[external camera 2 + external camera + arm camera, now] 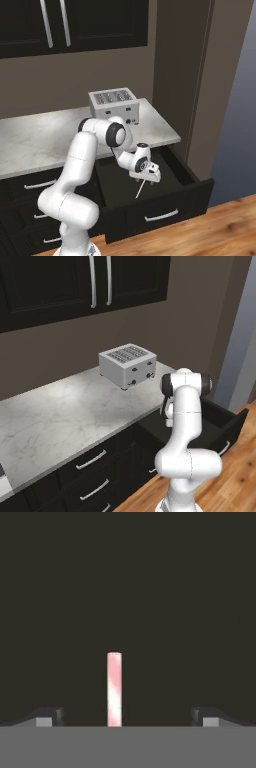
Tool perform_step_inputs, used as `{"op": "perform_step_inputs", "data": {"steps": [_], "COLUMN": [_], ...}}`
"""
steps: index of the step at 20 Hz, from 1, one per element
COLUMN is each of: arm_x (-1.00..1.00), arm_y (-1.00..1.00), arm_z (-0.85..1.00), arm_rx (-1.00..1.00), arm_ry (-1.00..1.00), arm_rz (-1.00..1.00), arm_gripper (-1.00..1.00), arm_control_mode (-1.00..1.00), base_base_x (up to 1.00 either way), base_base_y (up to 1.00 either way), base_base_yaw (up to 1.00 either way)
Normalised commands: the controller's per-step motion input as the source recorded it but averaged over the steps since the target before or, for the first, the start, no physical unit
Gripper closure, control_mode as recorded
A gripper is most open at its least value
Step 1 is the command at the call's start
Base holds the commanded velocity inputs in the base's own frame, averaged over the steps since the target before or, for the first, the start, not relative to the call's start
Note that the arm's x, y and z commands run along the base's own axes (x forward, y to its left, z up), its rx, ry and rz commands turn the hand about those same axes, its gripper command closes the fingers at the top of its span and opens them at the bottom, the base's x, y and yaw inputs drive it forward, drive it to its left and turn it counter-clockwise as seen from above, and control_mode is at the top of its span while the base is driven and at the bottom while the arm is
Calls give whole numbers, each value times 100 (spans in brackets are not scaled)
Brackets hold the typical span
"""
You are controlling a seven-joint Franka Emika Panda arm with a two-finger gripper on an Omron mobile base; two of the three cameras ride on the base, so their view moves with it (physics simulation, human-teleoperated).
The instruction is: Take a straw from the drawer in front and place it inside the glass cup on the dining counter.
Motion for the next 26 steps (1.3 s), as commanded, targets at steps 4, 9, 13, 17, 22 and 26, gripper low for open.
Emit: {"op": "perform_step_inputs", "data": {"steps": [4, 9, 13, 17, 22, 26], "arm_x": [3, -13, 0, 3, 5, 11], "arm_y": [-2, -40, -38, -49, -58, -54], "arm_z": [-42, -38, -31, -20, -4, 8], "arm_rx": [0, 5, 8, 6, 5, 3], "arm_ry": [0, 0, 3, 3, 1, 1], "arm_rz": [4, 0, 0, 0, 0, 0], "arm_gripper": [100, 100, 100, 100, 100, 100], "arm_control_mode": [-100, -100, -100, -100, -100, -100], "base_base_x": [0, 0, 0, 0, 0, 0], "base_base_y": [0, 0, 0, 0, 0, 0], "base_base_yaw": [0, 0, 0, 0, 0, 0]}}
